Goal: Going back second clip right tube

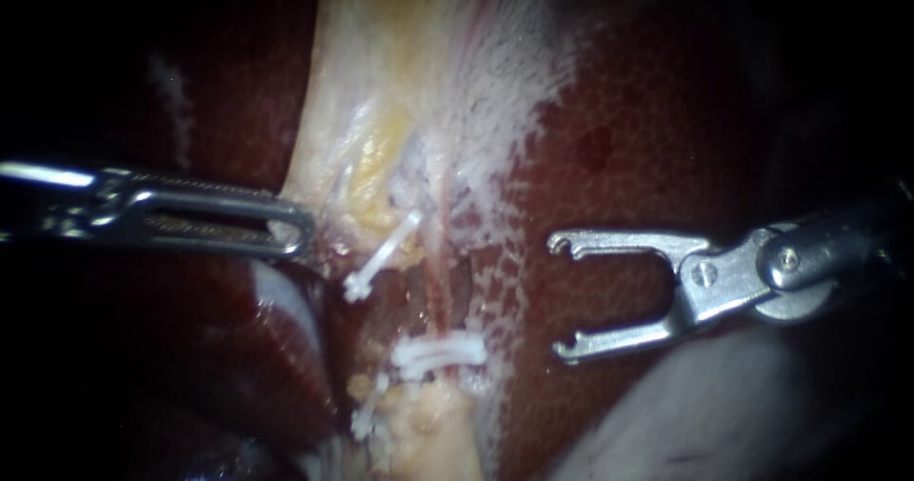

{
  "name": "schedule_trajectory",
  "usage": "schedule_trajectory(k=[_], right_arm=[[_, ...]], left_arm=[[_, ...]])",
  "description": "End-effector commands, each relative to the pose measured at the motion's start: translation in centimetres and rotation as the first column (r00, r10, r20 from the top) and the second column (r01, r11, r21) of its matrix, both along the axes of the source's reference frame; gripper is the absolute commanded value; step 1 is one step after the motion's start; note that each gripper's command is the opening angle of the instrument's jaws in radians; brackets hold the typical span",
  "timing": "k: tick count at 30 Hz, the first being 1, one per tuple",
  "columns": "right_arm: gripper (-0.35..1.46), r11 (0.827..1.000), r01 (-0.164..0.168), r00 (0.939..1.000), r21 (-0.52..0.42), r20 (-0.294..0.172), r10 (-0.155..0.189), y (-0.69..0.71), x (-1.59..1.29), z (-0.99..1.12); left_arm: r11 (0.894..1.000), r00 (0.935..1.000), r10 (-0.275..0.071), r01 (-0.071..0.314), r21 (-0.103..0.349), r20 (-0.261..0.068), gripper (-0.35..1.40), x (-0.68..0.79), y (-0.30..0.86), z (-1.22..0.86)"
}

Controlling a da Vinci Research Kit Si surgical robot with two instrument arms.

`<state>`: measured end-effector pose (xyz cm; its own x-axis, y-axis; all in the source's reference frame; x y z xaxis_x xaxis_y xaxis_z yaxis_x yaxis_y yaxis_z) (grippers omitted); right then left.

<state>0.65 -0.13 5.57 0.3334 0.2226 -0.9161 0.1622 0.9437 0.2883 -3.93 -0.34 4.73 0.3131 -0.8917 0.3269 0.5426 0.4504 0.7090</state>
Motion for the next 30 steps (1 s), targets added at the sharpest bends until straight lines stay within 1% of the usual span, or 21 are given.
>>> schedule_trajectory(k=[1, 18, 30], right_arm=[[0.60, 1.000, 0.000, 1.0000, 0.000, 0.000, 0.000, 0.00, 0.00, 0.00], [0.60, 1.000, 0.000, 1.0000, 0.000, 0.000, 0.000, 0.00, 0.00, 0.00], [0.60, 1.000, 0.000, 1.0000, 0.000, 0.000, 0.000, 0.00, -0.02, 0.01]], left_arm=[[1.000, 1.0000, 0.002, -0.002, 0.001, -0.002, -0.35, -0.01, 0.00, 0.01], [1.000, 0.9999, 0.012, -0.012, 0.004, -0.001, -0.35, -0.08, -0.04, 0.06], [1.000, 0.9999, 0.013, -0.013, 0.005, -0.003, -0.35, -0.08, -0.05, 0.06]])
